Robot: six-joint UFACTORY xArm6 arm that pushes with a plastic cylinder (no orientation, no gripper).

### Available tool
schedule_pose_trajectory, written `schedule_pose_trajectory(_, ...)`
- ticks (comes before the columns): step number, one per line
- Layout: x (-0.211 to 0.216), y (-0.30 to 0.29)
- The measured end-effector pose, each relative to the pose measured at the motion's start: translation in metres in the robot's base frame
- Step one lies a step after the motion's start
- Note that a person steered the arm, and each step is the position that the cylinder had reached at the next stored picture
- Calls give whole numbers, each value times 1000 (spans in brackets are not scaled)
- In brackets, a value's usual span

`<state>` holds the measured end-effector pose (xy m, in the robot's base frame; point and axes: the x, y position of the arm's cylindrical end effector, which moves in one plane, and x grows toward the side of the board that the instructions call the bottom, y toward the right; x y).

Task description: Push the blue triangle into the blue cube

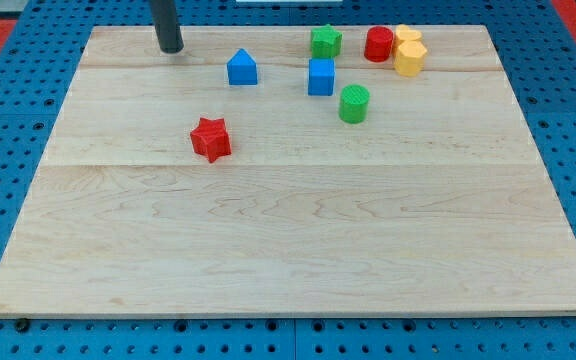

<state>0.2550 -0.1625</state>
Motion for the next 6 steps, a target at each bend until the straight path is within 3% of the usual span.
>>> schedule_pose_trajectory(3,43,83)
schedule_pose_trajectory(6,52,182)
